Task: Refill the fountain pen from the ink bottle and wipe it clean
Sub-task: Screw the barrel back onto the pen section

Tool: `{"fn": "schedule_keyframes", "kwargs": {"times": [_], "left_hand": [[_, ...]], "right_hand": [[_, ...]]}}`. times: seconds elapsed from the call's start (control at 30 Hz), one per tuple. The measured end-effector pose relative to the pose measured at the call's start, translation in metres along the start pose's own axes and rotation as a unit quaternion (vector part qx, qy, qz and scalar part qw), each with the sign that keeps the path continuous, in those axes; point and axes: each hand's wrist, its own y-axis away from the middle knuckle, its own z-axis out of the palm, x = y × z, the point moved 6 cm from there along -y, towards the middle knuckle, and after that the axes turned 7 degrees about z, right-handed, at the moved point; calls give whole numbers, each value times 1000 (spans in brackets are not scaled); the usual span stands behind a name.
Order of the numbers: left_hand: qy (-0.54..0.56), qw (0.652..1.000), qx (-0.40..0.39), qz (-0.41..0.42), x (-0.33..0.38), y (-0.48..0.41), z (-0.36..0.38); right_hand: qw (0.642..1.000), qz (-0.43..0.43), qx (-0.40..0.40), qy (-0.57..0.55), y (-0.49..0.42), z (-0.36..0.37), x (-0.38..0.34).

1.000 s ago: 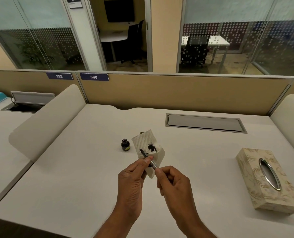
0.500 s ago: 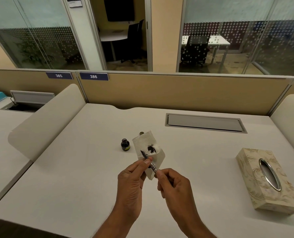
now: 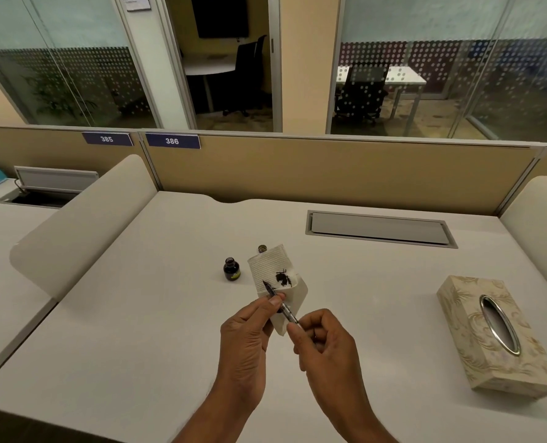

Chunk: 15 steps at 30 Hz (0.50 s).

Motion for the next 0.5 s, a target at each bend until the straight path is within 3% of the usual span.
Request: {"fn": "schedule_keyframes", "kwargs": {"times": [0.5], "left_hand": [[-6,1000,12,-11,-11,-12,-11]], "right_hand": [[981,134,-85,-109,-8,10,11]]}}
